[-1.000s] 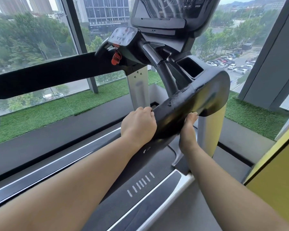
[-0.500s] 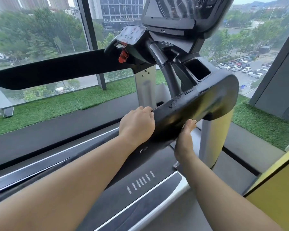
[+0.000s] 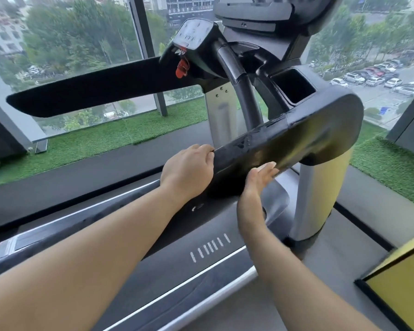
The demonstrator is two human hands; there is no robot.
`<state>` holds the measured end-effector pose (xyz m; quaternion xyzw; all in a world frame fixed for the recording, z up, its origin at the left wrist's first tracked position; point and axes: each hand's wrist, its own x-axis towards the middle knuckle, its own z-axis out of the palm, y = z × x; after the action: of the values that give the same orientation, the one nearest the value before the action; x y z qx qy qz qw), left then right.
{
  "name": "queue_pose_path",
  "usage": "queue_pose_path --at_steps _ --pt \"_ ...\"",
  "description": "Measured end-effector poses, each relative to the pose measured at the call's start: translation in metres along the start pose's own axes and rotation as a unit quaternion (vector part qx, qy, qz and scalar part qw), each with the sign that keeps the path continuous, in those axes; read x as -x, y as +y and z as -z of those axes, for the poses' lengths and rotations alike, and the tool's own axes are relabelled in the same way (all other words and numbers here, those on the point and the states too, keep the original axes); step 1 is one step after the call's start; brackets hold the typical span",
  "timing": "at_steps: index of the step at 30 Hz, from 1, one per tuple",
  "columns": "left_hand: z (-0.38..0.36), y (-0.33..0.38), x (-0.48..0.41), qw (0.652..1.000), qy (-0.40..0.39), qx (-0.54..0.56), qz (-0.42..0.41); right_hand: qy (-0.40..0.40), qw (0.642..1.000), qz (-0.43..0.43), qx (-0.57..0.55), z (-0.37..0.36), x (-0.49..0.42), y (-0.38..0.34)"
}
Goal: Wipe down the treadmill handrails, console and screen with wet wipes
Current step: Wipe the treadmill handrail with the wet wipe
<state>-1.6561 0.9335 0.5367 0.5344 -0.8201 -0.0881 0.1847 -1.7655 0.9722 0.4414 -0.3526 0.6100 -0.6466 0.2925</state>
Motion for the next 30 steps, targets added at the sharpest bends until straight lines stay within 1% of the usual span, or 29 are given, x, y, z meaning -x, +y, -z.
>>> queue_pose_path --at_steps 2,3,5,7,9,10,11,12,14,16,18,19,22,23,25,27,30 --pt "0.001 0.001 0.000 1.000 0.002 -0.001 0.005 -0.076 0.995 0.069 0.010 -0.015 0.039 0.003" --pt "0.001 0.002 0.000 1.000 0.002 -0.003 0.005 -0.102 0.988 0.107 0.035 -0.015 0.047 0.006" --pt "0.002 0.002 0.001 1.000 0.002 -0.007 0.003 -0.110 0.979 0.149 0.082 -0.006 0.032 0.010" --pt "0.001 0.001 0.000 1.000 0.001 -0.007 -0.001 -0.071 0.986 0.127 0.077 0.011 -0.001 0.009" --pt "0.000 0.001 -0.001 1.000 -0.002 -0.004 0.001 -0.019 0.996 0.069 0.044 0.022 -0.029 0.002" --pt "0.000 0.001 -0.001 1.000 -0.003 -0.004 0.003 -0.008 0.998 0.054 0.041 0.022 -0.032 -0.002" --pt "0.001 0.002 -0.002 1.000 -0.004 -0.004 0.004 -0.009 0.997 0.058 0.052 0.018 -0.027 -0.005" --pt "0.001 0.002 -0.002 1.000 -0.005 -0.004 0.005 -0.024 0.993 0.079 0.080 0.010 -0.015 -0.006" --pt "0.002 0.001 -0.003 1.000 -0.004 -0.001 0.007 -0.084 0.970 0.159 0.161 -0.006 0.021 0.003" --pt "0.003 0.000 -0.003 1.000 -0.002 0.008 0.006 -0.149 0.935 0.223 0.232 -0.010 0.046 0.019" --pt "0.003 0.000 -0.002 1.000 -0.007 0.018 0.004 -0.157 0.914 0.250 0.278 0.000 0.034 0.025" --pt "0.004 -0.001 -0.002 1.000 -0.009 0.020 0.001 -0.151 0.914 0.249 0.282 0.007 0.022 0.023" --pt "0.004 -0.002 -0.002 1.000 -0.010 0.029 -0.004 -0.098 0.949 0.185 0.234 0.020 -0.013 0.002" --pt "0.004 -0.003 -0.002 0.999 -0.010 0.031 -0.004 -0.084 0.957 0.166 0.221 0.018 -0.015 -0.003" --pt "0.003 -0.003 -0.002 1.000 -0.008 0.030 -0.006 -0.084 0.963 0.149 0.207 0.005 -0.001 -0.011" --pt "0.003 -0.002 -0.003 1.000 -0.004 0.025 -0.009 -0.113 0.950 0.176 0.231 -0.008 0.024 -0.010" --pt "0.003 -0.002 -0.002 1.000 0.002 0.020 -0.014 -0.157 0.902 0.256 0.312 -0.003 0.039 0.005"
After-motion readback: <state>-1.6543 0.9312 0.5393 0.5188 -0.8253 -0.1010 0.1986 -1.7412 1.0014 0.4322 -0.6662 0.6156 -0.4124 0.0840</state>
